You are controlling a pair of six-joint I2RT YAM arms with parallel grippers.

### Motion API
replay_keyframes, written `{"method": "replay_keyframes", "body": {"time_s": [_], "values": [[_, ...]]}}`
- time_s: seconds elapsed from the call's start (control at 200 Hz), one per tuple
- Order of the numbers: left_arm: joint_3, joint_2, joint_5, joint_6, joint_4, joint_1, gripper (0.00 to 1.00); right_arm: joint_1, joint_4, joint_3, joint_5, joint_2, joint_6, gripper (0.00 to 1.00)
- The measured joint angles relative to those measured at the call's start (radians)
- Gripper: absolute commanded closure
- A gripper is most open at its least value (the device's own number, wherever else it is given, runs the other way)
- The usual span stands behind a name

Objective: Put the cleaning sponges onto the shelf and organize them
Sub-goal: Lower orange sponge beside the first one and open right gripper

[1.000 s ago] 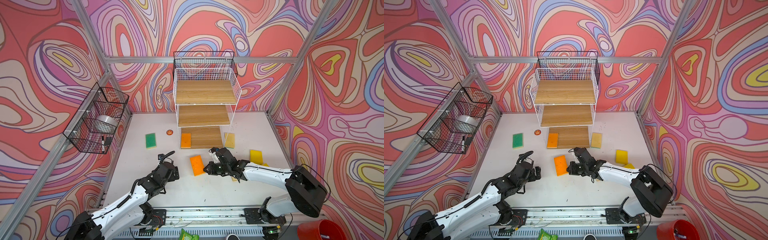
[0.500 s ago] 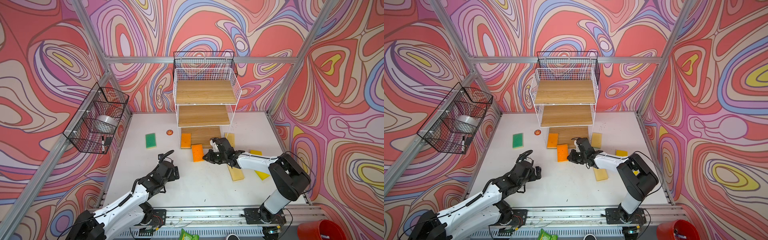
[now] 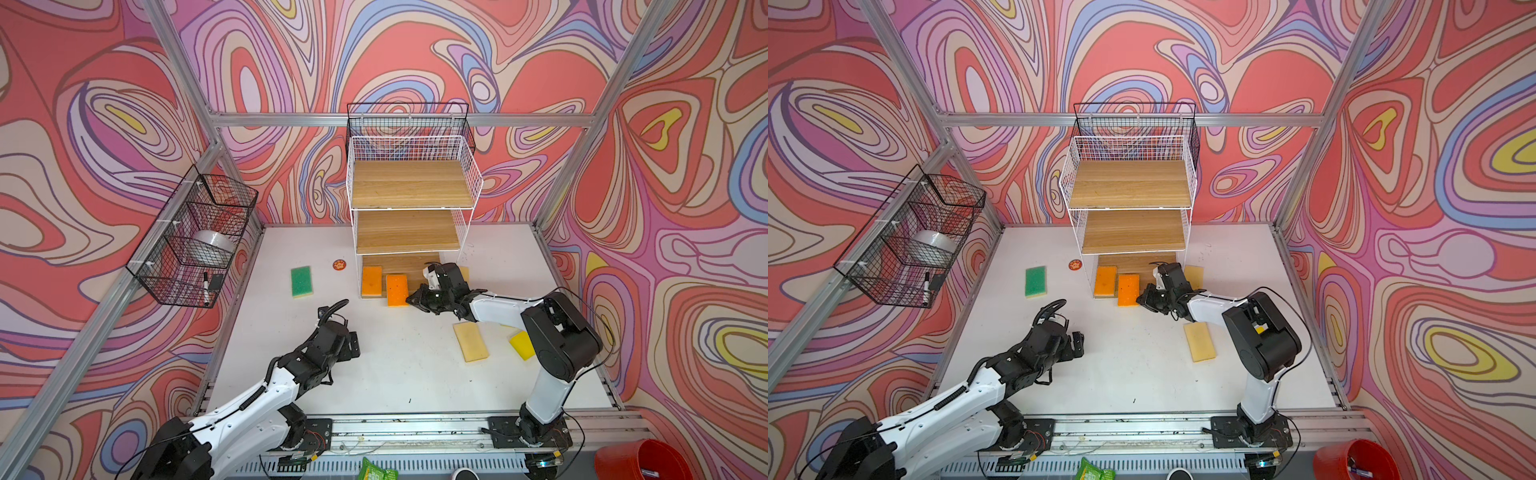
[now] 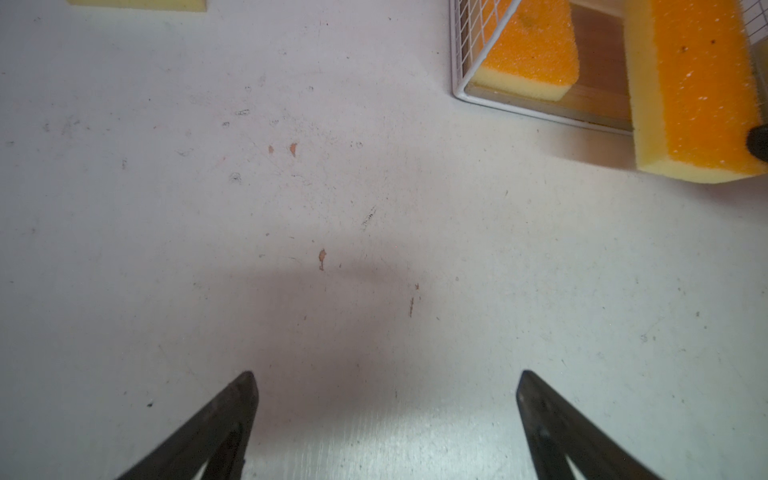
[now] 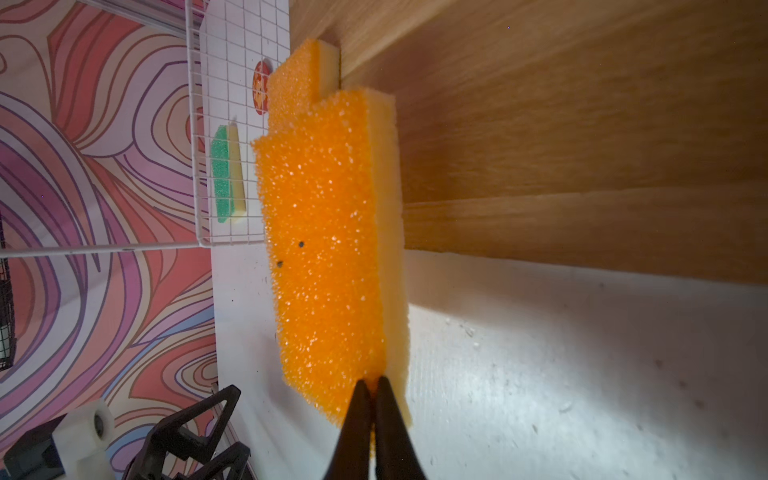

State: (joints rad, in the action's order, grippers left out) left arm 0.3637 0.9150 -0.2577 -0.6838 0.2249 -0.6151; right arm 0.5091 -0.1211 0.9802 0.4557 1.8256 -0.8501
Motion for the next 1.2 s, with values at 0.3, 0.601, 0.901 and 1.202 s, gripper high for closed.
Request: {"method": "replay_keyframes", "body": {"time_s": [0.3,0.601,0.901,1.202], "values": [[0.000,0.000,0.000,0.000,-0.005,0.000,0.02,-0.016,0.002,0.070,0.018,0.080,0.000,1.00],[0.000,0.000,0.000,0.003,-0.005,0.000,0.02,-0.031,0.002,0.129,0.012,0.115,0.002,1.00],[-0.001,0.000,0.002,0.003,-0.006,0.000,0.02,-0.035,0.003,0.142,0.011,0.152,0.002,1.00],[-0.006,0.000,0.008,0.004,-0.012,0.000,0.02,-0.043,-0.005,0.183,0.009,0.169,0.001,1.00]]}}
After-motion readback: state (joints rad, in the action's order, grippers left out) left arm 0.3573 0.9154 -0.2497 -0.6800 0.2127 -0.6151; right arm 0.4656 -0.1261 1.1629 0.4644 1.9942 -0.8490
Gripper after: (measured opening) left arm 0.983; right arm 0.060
